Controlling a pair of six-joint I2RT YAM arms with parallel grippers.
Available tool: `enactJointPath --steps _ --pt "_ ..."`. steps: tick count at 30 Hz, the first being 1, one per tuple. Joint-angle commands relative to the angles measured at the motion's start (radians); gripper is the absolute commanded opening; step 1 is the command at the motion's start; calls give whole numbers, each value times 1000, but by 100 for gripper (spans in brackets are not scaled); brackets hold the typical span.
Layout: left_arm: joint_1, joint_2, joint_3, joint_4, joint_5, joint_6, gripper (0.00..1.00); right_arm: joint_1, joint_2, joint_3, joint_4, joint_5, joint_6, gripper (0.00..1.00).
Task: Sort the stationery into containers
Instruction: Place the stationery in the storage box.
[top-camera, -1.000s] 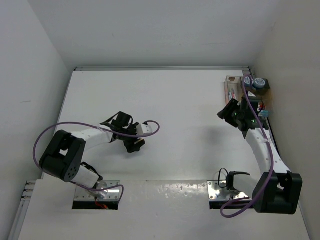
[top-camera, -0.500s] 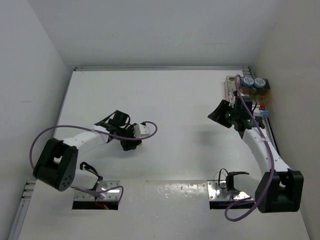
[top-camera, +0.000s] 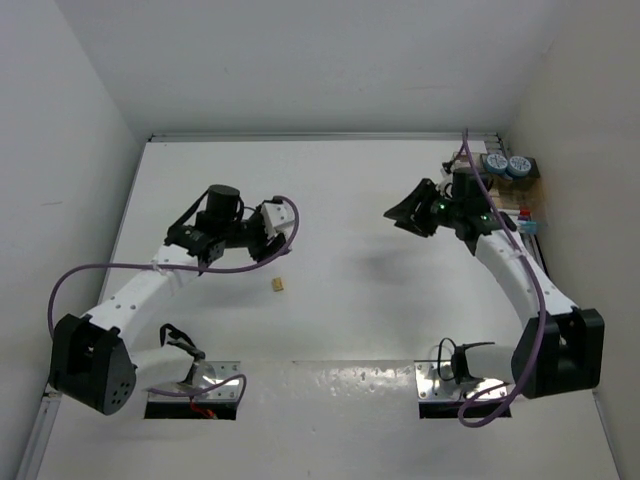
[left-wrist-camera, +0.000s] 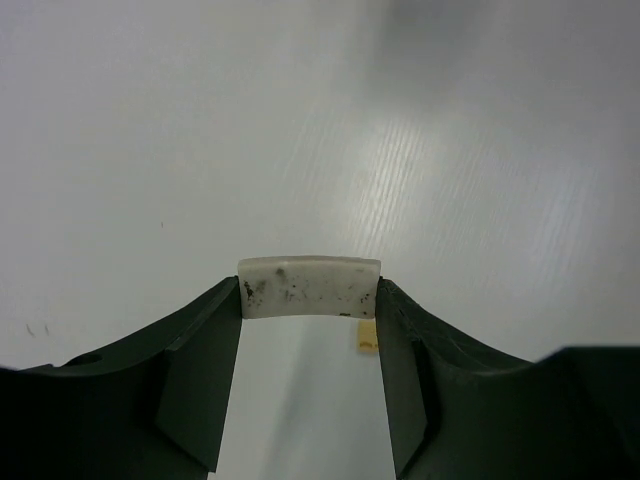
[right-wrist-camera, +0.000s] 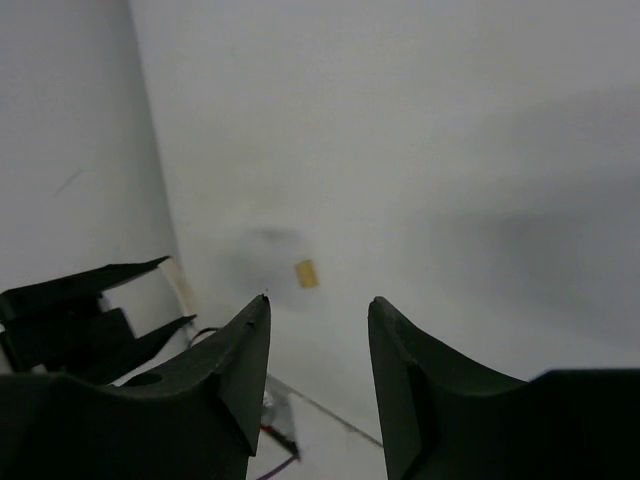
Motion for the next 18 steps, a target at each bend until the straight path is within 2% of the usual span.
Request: enactJointPath --steps 1,3,9,16,18 --pt "-41 -19 79 136 111 -190 45 37 61 95 113 -163 212 43" --pt "-63 -16 97 150 117 -216 45 67 82 114 158 -193 259 42" --pt "-133 15 177 166 125 -270 45 181 155 209 137 -195 172 41" --pt "-210 79 260 131 108 -230 45 276 197 267 123 -209 131 42" --pt "-221 91 271 126 105 -224 45 302 197 287 106 -215 109 46"
